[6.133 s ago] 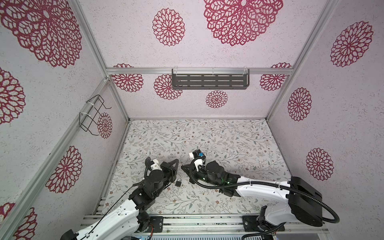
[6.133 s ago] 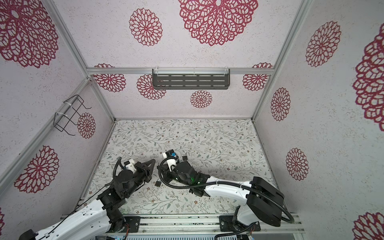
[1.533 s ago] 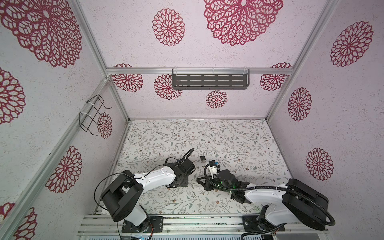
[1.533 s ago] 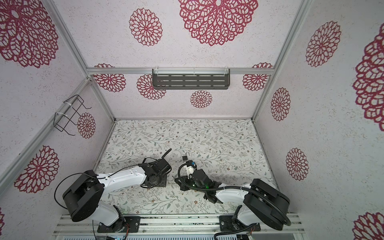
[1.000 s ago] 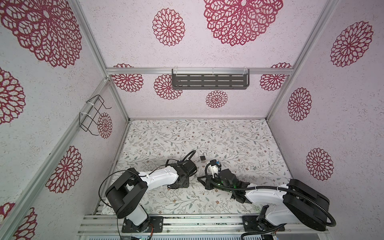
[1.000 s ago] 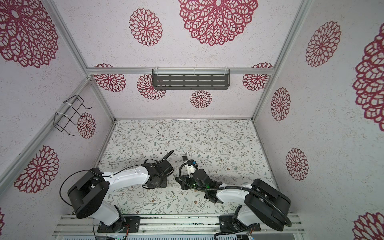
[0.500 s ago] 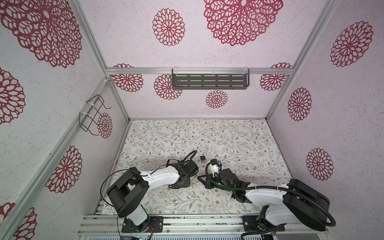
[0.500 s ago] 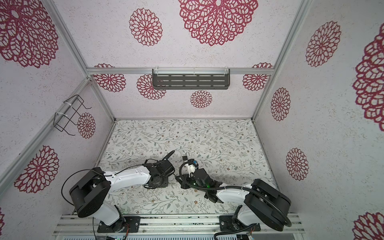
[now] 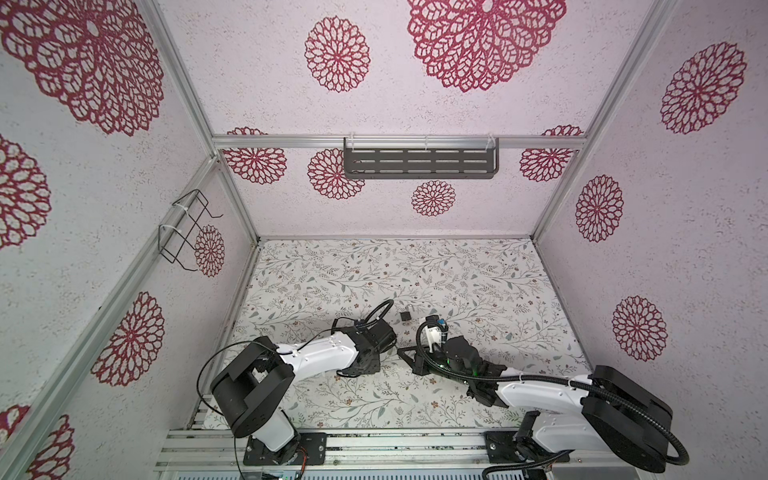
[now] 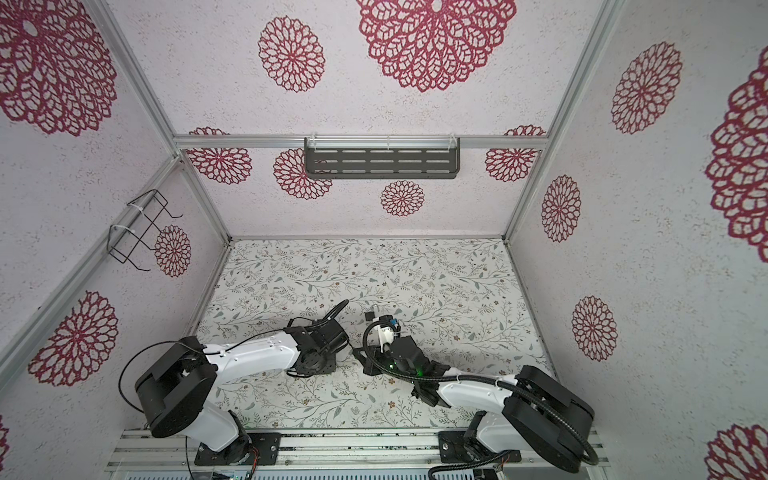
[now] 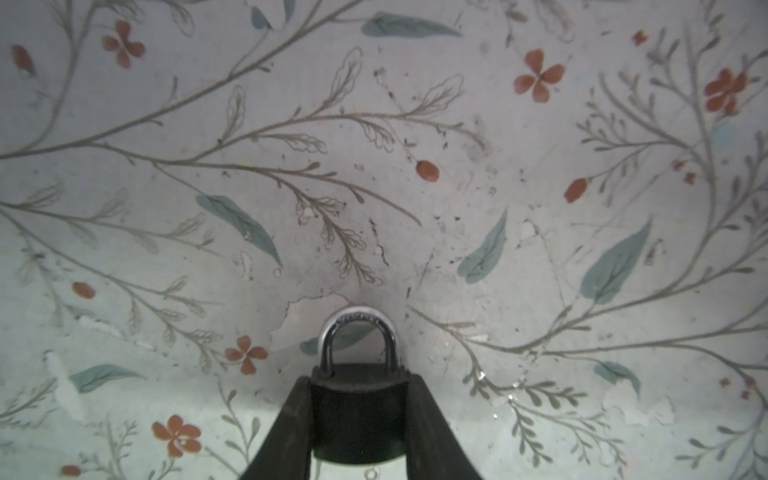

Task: Unlock with the key
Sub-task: 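Lift the padlock with the left gripper toward the key in the right gripper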

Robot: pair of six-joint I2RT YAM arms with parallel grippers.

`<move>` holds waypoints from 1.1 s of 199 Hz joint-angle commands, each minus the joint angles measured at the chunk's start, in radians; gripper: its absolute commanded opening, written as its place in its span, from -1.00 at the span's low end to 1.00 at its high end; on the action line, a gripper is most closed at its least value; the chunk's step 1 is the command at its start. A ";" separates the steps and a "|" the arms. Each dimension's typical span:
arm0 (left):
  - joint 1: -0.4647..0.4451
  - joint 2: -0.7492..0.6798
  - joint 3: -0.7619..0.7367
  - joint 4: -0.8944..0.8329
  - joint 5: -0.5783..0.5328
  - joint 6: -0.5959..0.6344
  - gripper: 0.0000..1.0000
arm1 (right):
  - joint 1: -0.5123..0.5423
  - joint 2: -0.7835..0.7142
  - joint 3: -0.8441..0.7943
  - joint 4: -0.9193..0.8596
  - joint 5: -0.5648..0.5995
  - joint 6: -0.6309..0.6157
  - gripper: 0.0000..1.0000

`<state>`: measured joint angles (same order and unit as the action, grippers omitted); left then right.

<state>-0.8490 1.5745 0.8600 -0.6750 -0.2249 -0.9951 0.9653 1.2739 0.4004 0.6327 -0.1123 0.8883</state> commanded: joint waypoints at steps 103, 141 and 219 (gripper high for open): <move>0.038 -0.322 0.090 0.115 -0.098 -0.211 -1.00 | 0.168 -0.018 0.050 0.030 0.345 -0.022 -1.00; 0.037 -0.365 0.094 0.147 -0.101 -0.294 -1.00 | 0.220 0.058 0.107 0.107 0.398 -0.056 -1.00; 0.028 -0.425 0.062 0.180 -0.124 -0.369 -1.00 | 0.270 0.145 0.178 0.213 0.507 -0.066 -1.00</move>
<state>-0.8173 1.1717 0.9379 -0.5346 -0.3122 -1.3289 1.2282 1.4082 0.5385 0.7662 0.3328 0.8536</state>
